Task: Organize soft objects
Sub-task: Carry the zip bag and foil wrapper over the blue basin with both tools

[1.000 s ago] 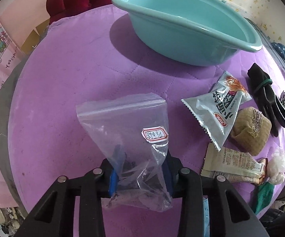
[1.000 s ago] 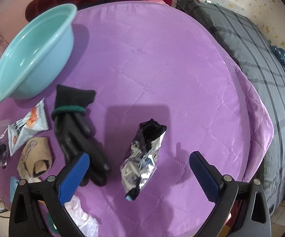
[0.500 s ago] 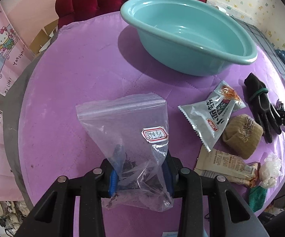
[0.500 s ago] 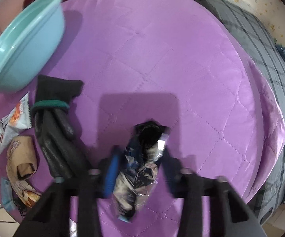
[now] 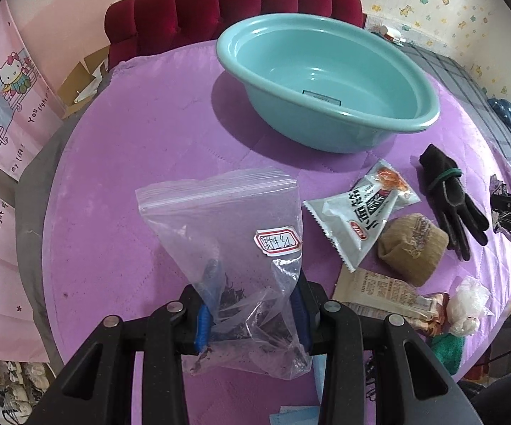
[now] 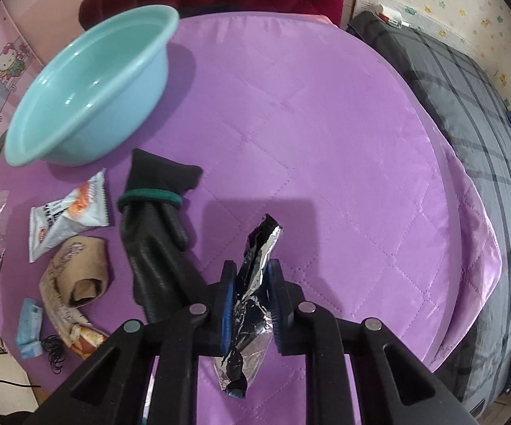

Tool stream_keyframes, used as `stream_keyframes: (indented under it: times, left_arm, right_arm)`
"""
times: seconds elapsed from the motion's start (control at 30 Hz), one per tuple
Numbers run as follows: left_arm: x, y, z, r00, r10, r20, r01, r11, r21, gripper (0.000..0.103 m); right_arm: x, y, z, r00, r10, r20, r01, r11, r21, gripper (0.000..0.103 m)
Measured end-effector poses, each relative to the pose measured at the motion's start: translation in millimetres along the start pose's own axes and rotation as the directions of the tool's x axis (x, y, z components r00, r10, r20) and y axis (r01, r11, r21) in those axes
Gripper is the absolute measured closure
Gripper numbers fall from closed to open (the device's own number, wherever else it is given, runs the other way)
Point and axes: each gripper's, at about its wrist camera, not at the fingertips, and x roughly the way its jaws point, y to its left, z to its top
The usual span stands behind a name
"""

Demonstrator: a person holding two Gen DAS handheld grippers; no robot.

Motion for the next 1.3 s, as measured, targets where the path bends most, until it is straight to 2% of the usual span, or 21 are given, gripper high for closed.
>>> stream_keyframes:
  times: [0.37,0.8,1.3]
  left_arm:
    - [-32,-10,12,0.998,-0.036,0.049,0.034,0.999,0.025,0.062]
    - [-65,-27,42,0.993,-0.077,0.093,0.071,0.995,0.073,0.062]
    - [-70,-40,87,0.984,-0.132,0.123,0.117,0.986,0.121,0.062]
  right_arm:
    - [-38,18,-3,0.998,0.045,0.041,-0.042,0.998,-0.053,0.086]
    - [-78,60,32,0.991,0.090,0.096,-0.077,0.988,-0.131,0.086]
    - [-97,93,78,0.978,0.148,0.147,-0.120,0.976,-0.184,0.085]
